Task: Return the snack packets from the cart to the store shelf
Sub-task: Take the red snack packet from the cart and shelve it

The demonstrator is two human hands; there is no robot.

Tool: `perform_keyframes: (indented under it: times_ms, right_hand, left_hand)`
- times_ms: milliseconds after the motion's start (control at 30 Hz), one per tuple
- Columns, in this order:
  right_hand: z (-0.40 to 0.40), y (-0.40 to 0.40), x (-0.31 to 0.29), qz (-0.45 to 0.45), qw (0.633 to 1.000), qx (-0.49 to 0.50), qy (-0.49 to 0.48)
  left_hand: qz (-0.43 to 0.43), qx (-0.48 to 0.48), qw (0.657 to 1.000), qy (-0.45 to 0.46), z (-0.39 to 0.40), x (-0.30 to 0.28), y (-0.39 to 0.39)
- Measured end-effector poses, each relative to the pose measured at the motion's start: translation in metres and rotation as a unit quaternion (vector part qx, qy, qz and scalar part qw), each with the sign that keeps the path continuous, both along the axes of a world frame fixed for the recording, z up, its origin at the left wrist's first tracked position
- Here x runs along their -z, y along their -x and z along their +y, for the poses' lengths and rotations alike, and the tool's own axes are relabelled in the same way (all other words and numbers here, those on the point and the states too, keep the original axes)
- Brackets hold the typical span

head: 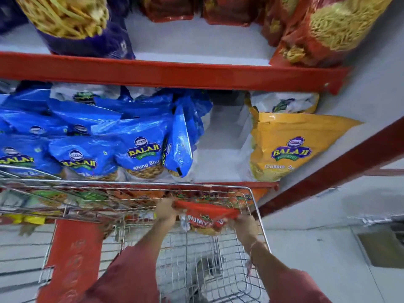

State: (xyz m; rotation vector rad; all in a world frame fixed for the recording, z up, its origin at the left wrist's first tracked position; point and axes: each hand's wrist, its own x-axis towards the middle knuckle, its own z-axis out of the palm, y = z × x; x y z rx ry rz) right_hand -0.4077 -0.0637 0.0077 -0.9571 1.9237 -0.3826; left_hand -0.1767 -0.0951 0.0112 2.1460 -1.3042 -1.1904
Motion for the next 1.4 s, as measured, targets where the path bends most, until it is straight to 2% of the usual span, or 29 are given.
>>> perform_keyframes:
  times_ms: [67,167,233,400,633,800,967,1167,1233,1333,1400]
  right_hand:
    - [0.002,0.003,-0.002,-0.029,0.999,0.007,0.028]
    - [0.008,0.007,-0.015,-0.065,0.996,0.004,0.056]
    - [0.011,0.007,-0.032,-0.088,0.991,-0.004,0.096]
    - [0.013,-0.004,-0.098,-0.094,0.97,-0.053,0.217]
    - [0.005,-0.027,-0.212,-0.218,0.915,-0.06,0.333]
    - [-0.02,-0.031,-0.297,-0.245,0.877,-0.044,0.411]
    - [-0.042,-0.035,-0.387,-0.234,0.826,-0.066,0.508]
    - [-0.088,-0.047,-0.47,-0.219,0.753,-0.057,0.618]
    - [-0.113,-0.05,-0.483,-0.225,0.74,-0.048,0.632]
    - [-0.153,-0.05,-0.485,-0.236,0.739,-0.013,0.631]
    - [-0.179,-0.05,-0.478,-0.239,0.744,0.014,0.623]
  left_hand:
    - [0.017,0.005,1.0,0.025,0.005,-0.01,-0.001]
    - [0.123,-0.037,0.988,0.087,0.016,-0.03,-0.004]
    - [0.164,-0.053,0.978,0.12,0.024,-0.044,-0.009]
    - [0.267,-0.087,0.936,0.212,0.039,-0.108,-0.018]
    - [0.301,-0.093,0.885,0.342,0.029,-0.212,-0.035]
    - [0.323,-0.065,0.841,0.429,0.002,-0.296,-0.037]
    - [0.347,-0.055,0.788,0.506,-0.026,-0.387,-0.035]
    - [0.478,-0.091,0.693,0.532,-0.073,-0.476,-0.018]
    - [0.512,-0.12,0.666,0.529,-0.094,-0.493,-0.009]
    - [0.53,-0.14,0.65,0.527,-0.127,-0.5,0.004]
    - [0.52,-0.154,0.658,0.522,-0.147,-0.492,0.01]
